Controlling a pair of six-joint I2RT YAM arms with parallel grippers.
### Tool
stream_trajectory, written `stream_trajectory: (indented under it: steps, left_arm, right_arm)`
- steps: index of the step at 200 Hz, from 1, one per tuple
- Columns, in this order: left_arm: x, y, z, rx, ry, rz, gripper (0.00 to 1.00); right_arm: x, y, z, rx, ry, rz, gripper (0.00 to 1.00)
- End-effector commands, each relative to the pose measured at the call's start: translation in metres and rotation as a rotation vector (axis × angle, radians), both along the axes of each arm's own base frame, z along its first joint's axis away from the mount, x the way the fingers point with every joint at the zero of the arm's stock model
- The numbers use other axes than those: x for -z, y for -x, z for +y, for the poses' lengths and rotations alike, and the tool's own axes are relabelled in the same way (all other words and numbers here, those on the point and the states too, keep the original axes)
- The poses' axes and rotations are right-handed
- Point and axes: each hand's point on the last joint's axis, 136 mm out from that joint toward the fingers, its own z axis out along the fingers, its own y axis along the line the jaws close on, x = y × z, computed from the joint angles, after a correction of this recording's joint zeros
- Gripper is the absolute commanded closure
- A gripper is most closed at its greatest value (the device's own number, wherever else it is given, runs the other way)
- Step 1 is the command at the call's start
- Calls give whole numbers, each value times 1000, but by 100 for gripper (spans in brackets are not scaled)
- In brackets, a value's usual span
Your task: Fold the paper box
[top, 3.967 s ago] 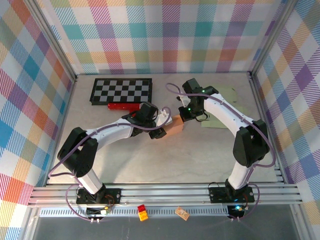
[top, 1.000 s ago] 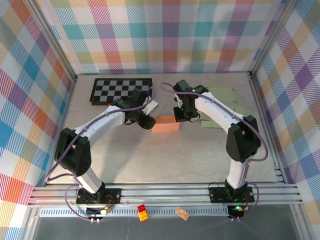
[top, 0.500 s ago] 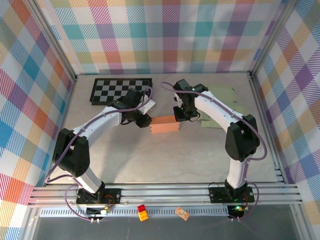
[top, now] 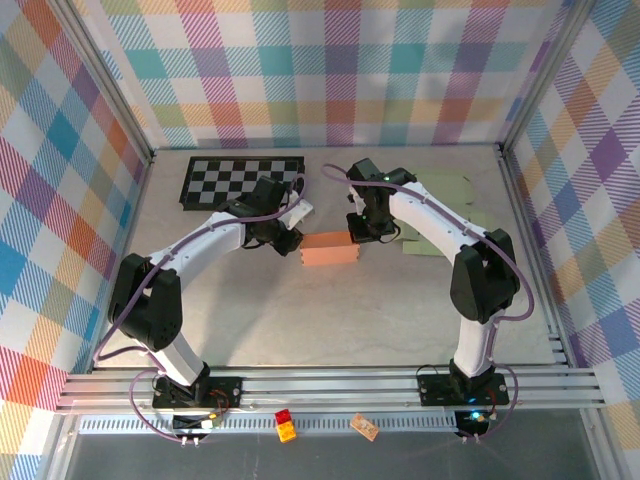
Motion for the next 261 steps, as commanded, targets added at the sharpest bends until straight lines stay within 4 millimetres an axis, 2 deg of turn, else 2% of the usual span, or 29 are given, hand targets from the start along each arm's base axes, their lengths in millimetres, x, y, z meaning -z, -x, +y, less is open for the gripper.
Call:
stream_trajectory:
  steps: [1, 42, 83, 142, 211, 261]
  left_arm:
    - [-13, -5, -2, -1, 37, -34, 95]
    - [-20, -5, -5, -35, 62, -7, 97]
    - [-22, 2, -6, -133, 91, 107, 98]
    - [-17, 13, -6, -255, 103, 226, 96]
    - [-18, 6, -12, -337, 96, 241, 94]
    - [-11, 6, -16, -378, 81, 286, 94]
  right_arm:
    - [1, 1, 1, -5, 1, 30, 100]
    - [1, 0, 0, 10, 9, 40, 100]
    - [-3, -2, 2, 47, 7, 44, 100]
    - [-9, -6, 6, 77, -13, 37, 100]
    - [-8, -4, 13, 80, -21, 50, 100]
    - [-8, -5, 14, 78, -19, 55, 100]
